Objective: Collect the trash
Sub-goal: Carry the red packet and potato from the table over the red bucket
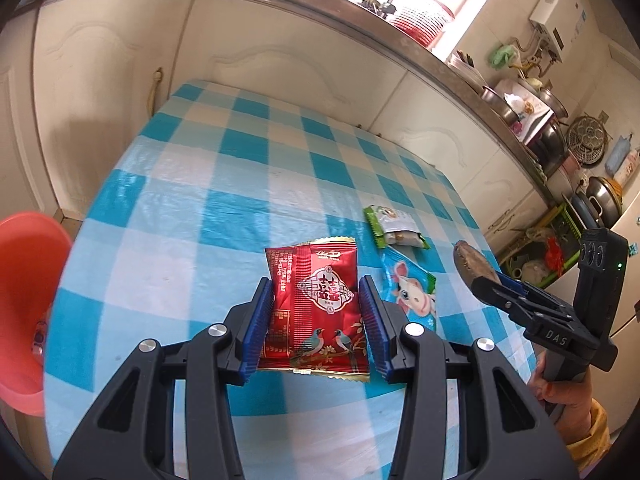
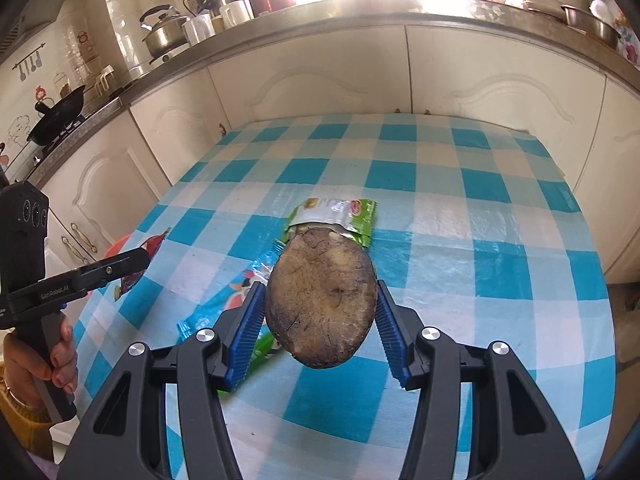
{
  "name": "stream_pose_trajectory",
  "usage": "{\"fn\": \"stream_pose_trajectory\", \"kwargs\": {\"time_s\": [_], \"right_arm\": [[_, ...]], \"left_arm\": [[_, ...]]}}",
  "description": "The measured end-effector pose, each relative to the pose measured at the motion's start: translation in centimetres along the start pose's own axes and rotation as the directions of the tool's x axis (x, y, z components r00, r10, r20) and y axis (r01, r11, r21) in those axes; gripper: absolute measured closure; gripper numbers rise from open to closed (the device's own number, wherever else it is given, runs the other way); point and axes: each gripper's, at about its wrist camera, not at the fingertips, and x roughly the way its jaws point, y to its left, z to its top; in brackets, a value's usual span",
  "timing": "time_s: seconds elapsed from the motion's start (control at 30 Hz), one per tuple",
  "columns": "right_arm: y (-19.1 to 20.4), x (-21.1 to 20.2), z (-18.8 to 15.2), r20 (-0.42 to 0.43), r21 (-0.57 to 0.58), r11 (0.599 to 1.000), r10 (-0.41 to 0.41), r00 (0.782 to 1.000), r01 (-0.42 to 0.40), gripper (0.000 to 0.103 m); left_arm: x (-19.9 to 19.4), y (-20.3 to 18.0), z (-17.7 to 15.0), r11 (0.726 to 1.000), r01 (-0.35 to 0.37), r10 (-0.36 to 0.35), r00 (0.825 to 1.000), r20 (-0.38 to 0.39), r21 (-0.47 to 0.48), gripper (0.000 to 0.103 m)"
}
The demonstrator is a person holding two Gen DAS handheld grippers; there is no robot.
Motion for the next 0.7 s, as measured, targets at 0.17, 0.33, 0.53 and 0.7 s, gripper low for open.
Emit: {"fn": "stream_pose_trajectory", "kwargs": {"time_s": [0.17,0.33,0.53,0.7], "right_arm": [[1.8,0.1,0.7,0.0,-0.022,1.0,0.021,1.0,-0.021,0.048],[4.0,0.5,1.3,-0.009,-0.054,0.997,0.056,0.998,-0.056,0.048],[7.8,1.6,1.8,-0.037,-0.114,0.986,0.119,0.992,-0.123,0.048],[11.5,2.5,2.0,-0.07,-0.173,0.968,0.17,0.983,-0.18,0.048]], "left_arm": [[-1.3,1.6,-0.3,1.0,-0.014,0.014,1.0,0.021,-0.028,0.057],[-2.9,3.5,-0.3,0.997,-0.036,0.039,0.998,0.049,-0.062,0.057],[-5.4,6.7,-0.8,0.989,-0.087,0.097,0.992,0.08,-0.12,0.057],[-7.9,9.8,-1.6,0.973,-0.138,0.16,0.981,0.108,-0.183,0.057]]}}
